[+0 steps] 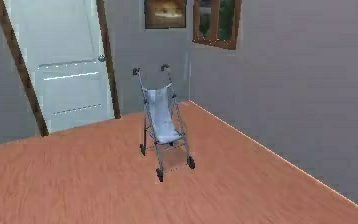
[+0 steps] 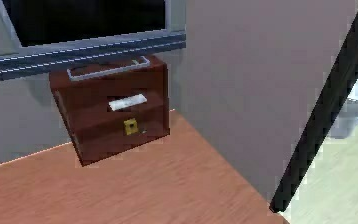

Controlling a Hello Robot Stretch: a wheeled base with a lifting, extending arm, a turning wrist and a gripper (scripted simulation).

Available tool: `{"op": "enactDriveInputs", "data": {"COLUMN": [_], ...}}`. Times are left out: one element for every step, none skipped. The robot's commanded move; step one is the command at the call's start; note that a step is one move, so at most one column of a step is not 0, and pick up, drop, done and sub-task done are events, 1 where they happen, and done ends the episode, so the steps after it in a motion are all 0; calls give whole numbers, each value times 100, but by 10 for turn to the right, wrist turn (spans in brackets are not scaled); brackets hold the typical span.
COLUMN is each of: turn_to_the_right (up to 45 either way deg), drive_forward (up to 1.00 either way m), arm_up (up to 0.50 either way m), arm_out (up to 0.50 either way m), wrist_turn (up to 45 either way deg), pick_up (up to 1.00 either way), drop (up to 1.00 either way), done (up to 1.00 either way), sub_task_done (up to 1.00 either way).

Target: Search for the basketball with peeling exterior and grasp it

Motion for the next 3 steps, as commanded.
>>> {"op": "enactDriveInputs", "data": {"turn_to_the_right": [450, 450, 450], "drive_forward": [0, 0, 0], "arm_up": [0, 0, 0], "arm_out": [0, 0, 0], "wrist_turn": [0, 0, 0], "pick_up": [0, 0, 0], "drop": [0, 0, 0], "done": [0, 0, 0], "sub_task_done": [0, 0, 0]}}
